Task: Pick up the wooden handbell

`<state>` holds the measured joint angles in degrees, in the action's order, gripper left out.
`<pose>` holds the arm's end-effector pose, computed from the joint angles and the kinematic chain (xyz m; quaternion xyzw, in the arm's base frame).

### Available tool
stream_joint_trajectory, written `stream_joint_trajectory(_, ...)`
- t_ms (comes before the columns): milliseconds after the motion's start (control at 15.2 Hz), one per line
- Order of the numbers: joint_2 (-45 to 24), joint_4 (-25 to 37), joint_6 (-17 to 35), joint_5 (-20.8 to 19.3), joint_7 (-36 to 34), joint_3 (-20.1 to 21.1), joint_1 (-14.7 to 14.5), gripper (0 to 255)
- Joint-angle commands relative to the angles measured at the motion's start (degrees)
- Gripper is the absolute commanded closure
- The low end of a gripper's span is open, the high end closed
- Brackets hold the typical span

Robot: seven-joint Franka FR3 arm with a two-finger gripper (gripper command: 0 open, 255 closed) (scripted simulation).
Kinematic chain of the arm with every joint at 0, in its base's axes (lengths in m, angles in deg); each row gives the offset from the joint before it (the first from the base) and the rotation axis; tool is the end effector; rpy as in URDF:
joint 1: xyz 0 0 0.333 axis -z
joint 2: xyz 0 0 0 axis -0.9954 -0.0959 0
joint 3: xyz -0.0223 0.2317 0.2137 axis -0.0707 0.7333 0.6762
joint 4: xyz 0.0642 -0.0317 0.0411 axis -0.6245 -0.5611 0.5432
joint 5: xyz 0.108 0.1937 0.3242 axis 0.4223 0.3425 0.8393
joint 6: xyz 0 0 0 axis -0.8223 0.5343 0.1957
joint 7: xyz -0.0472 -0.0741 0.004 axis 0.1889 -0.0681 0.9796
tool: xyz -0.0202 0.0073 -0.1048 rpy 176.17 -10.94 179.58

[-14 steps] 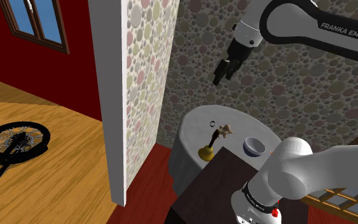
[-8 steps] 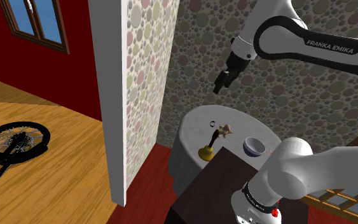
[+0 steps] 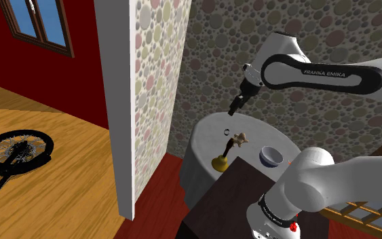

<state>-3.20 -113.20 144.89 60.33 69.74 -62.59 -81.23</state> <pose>0.3177 -0.1204 0.4840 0.9970 0.0076 0.0752 0.0152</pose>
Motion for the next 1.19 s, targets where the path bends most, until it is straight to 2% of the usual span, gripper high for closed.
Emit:
stream_joint_trajectory(0, -1.2, -2.0, 3.4, -1.2, 2.5, -2.4, 0.6, 0)
stream_joint_trajectory(396, -8.6, -6.5, 15.1, -4.0, 10.0, -10.3, 1.6, 0)
stream_joint_trajectory(726, -18.3, -7.6, 25.9, -4.1, 17.6, -18.1, 0.2, 0)
stream_joint_trajectory(924, -25.6, -7.1, 32.5, -1.1, 23.9, -23.7, -2.6, 0)
stream_joint_trajectory(1056, -31.1, -6.4, 36.7, 3.5, 29.8, -28.3, -6.2, 0)
stream_joint_trajectory(1122, -34.1, -5.9, 38.7, 7.2, 33.8, -30.9, -8.6, 0)
